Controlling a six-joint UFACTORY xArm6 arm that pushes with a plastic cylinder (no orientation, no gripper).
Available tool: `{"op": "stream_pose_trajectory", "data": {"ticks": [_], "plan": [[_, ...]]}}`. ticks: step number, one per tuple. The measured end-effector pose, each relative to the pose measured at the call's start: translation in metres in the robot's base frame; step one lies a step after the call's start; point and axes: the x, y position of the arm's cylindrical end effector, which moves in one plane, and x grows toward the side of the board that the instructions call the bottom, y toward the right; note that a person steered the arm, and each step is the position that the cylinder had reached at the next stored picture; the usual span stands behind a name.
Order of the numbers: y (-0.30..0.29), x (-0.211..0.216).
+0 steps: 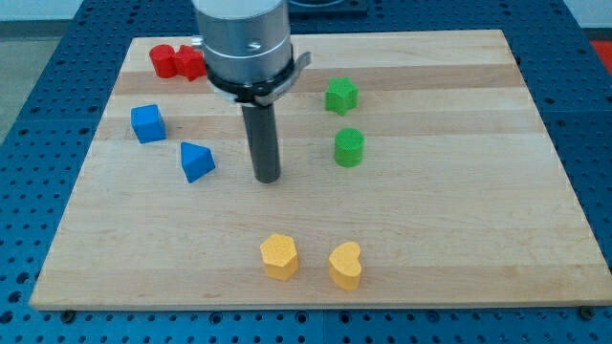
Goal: Slide the blue triangle to the blue cube
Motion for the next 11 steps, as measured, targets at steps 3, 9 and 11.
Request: {"op": "stream_pose_trajectory", "data": {"ticks": [3,9,11], "plan": [[-0.100,-0.002],[-0.016,-0.037],[-0.043,-0.037]]}}
